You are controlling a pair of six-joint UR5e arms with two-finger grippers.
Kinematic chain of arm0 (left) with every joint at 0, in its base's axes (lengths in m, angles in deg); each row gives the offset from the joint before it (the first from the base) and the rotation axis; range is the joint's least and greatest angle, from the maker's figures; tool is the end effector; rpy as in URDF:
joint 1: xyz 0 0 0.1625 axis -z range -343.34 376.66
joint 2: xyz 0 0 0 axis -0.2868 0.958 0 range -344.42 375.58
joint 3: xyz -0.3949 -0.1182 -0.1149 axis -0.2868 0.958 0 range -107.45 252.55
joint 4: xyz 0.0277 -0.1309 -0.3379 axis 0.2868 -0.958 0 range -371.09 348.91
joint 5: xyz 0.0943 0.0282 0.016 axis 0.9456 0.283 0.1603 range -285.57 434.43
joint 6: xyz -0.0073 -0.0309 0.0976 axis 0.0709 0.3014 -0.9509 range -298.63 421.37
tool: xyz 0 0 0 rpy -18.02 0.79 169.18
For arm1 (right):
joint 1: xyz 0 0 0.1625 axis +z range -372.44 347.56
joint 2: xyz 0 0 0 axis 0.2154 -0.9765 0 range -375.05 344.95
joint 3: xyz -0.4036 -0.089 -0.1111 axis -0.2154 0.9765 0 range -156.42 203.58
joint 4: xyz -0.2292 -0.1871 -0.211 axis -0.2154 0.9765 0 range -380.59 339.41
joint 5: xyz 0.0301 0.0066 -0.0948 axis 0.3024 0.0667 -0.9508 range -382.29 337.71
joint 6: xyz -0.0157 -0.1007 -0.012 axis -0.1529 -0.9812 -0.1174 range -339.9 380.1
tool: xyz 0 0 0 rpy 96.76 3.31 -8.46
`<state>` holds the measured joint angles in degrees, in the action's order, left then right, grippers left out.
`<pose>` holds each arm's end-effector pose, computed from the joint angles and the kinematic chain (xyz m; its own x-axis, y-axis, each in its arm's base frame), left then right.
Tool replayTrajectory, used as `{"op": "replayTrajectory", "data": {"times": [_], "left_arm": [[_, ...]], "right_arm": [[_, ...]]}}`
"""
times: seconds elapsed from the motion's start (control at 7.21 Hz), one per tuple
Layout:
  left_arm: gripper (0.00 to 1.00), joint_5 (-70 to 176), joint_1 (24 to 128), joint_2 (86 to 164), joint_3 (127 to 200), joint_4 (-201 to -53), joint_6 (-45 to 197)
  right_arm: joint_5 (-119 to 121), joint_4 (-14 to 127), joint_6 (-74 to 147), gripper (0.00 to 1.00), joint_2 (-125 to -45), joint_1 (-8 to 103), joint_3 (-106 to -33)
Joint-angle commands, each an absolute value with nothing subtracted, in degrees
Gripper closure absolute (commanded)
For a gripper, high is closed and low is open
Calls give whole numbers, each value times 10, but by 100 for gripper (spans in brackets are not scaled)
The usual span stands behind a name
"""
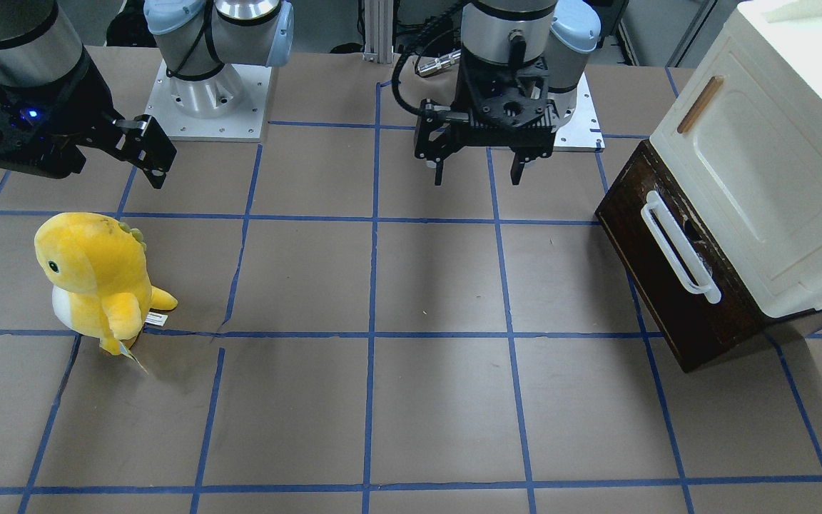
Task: Pull drawer sideways
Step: 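Swing the left arm down toward the white handle on the wooden drawer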
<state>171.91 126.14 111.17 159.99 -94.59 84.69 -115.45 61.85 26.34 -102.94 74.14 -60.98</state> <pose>-0.2749 -0.4173 0.4750 -0.9926 -0.0756 -0.0952 -0.0652 0.9921 -0.1071 0.1009 -0.4518 0.5004 -0.9846 0.1633 0.0627 0.1674 0.9836 0.0673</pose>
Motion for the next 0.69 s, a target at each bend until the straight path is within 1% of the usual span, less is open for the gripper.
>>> {"op": "replayTrajectory", "data": {"times": [0.0, 0.28, 0.55], "left_arm": [[0, 1866, 1313, 1161, 1623, -946, 935], [1, 2023, 1314, 1200, 1705, -942, 984], [0, 2117, 1301, 1226, 1722, -944, 992]], "right_arm": [[-1155, 619, 263, 0, -1029, 741, -610], [-1155, 619, 263, 0, -1029, 740, -610], [-1155, 619, 263, 0, -1029, 741, -610]]}}
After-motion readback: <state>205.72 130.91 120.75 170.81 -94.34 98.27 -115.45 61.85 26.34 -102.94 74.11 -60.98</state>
